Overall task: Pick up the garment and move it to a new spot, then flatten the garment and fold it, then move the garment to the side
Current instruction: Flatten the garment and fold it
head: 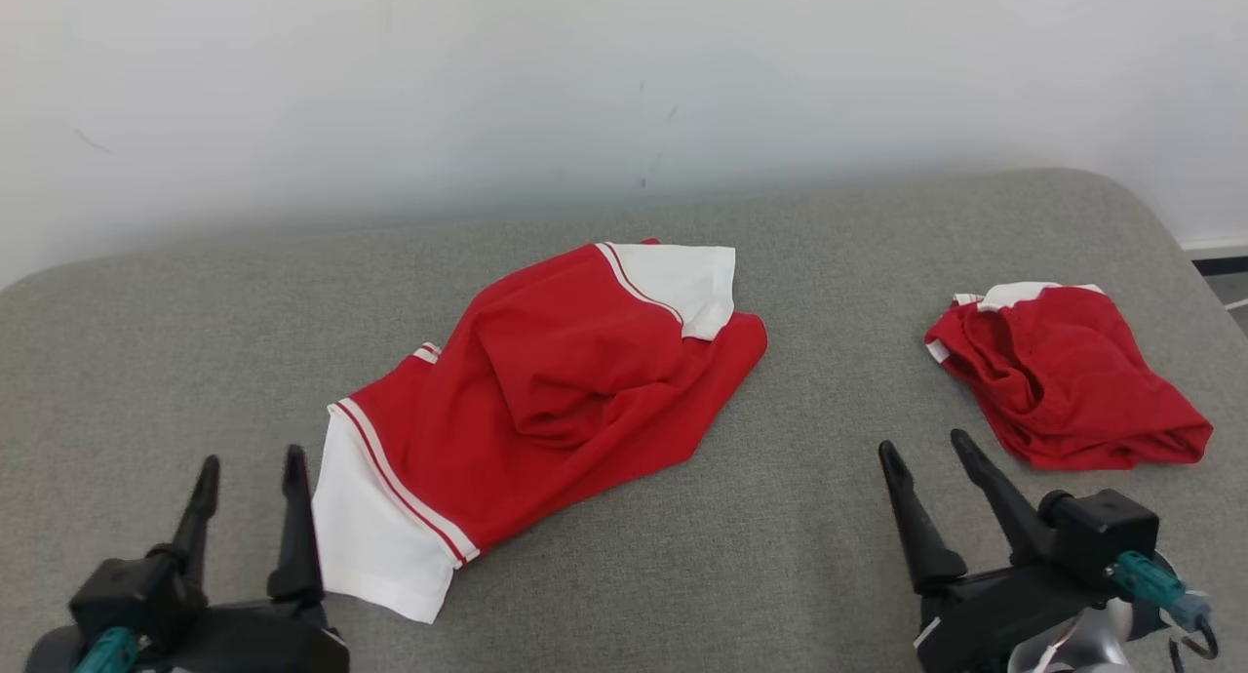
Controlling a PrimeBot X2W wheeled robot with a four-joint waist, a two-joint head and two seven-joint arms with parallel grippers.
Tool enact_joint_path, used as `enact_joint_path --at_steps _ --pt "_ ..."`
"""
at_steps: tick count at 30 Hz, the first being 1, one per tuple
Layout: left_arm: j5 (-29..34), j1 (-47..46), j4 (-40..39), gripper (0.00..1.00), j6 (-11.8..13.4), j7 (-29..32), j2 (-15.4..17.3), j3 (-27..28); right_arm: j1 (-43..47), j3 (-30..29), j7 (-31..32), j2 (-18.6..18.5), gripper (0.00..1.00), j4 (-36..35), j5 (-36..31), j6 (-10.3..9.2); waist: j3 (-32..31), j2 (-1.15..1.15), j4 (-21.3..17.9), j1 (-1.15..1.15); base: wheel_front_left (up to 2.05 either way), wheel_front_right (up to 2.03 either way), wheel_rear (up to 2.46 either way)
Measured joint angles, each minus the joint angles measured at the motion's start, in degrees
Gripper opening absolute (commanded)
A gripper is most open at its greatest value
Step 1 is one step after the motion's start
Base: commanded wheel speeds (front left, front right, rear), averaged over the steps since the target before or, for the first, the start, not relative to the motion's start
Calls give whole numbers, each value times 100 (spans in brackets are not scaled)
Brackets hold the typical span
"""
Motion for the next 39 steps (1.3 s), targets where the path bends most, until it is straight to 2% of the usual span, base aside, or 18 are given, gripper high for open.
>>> enact_joint_path --at_steps 5,8,18,39 --pt "-9 64 -23 100 -320 -32 82 -275 1 -342 -201 22 100 110 83 -152 -138 0 52 0 0 0 0" --pt "-5 209 -10 100 -409 -21 198 -336 4 -471 -321 85 100 125 198 -197 -209 0 58 0 0 0 0" --pt "-8 643 78 100 -409 200 385 -224 45 -705 -528 53 100 248 252 -204 -351 0 19 -1 0 0 0" --pt "-41 714 -12 100 -360 482 324 -316 275 -733 -638 -21 100 233 252 -203 -329 0 199 -1 0 0 0"
